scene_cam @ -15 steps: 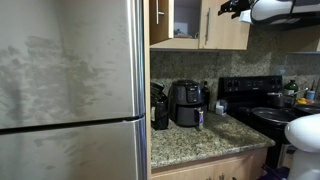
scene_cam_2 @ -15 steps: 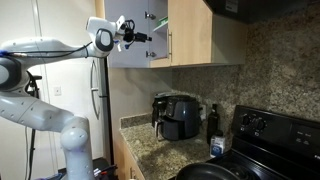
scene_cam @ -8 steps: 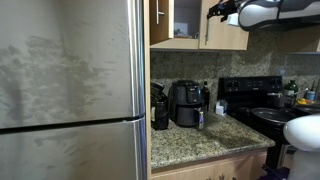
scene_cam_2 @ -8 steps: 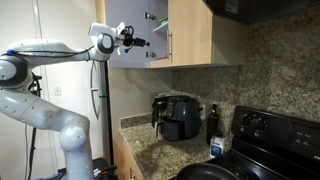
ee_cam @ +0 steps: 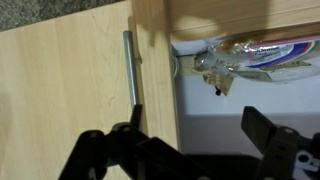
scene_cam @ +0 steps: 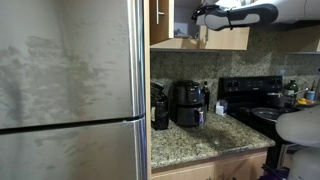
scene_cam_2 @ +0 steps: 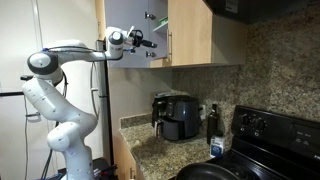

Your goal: Open the right door of the top cabinet

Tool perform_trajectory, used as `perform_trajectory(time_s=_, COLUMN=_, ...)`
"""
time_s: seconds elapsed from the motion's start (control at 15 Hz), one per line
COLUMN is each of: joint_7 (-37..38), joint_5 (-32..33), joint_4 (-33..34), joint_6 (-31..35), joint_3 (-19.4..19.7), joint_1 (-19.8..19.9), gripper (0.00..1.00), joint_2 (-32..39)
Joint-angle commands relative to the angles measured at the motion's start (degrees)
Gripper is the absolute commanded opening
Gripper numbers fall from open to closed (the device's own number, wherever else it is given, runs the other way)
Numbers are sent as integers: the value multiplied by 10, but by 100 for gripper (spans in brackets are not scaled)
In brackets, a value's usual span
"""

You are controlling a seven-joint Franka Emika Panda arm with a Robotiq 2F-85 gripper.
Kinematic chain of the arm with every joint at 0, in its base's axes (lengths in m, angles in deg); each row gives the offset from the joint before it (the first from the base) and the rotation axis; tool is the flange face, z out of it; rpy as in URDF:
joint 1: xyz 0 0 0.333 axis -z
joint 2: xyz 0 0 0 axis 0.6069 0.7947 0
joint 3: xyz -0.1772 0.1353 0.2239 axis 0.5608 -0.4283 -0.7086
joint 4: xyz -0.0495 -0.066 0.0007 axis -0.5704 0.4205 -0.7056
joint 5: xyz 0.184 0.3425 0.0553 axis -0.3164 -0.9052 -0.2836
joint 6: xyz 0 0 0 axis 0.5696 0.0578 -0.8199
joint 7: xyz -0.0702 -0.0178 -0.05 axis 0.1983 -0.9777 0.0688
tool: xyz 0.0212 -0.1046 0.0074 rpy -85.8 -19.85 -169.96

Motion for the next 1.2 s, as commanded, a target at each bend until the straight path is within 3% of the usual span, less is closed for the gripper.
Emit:
perform_trajectory(time_s=0.0, joint_7=21, joint_5=28, joint_4=23, joint_6=-31, joint_3=0, joint_1=-12, gripper=100, joint_2=11)
perform_trajectory(time_s=0.2, joint_7=17, joint_5=45, joint_4=26, joint_6=-53, joint_3=6, joint_1=-8, gripper=100, joint_2=-4)
perform_trajectory(time_s=0.53, joint_7=-22, joint_5=134, joint_4=-45, joint_6=-32, joint_3=104, joint_1=-19, gripper=100, joint_2=-34)
perform_trajectory(time_s=0.6, joint_7=7, joint_5=127, joint_4=-10, joint_6=-56, joint_3=77, joint_1=-19, gripper=100, joint_2=-18)
perform_trajectory(time_s=0.8, joint_7=-6, joint_5=142, joint_4=-27, joint_6=-52, joint_3=108, joint_1=-25, gripper=100, joint_2=-20)
perform_trajectory(time_s=1.13, joint_7=-9, joint_5=132, joint_4=45, joint_6=-1, joint_3=97, joint_1=-59, gripper=100, joint_2=98)
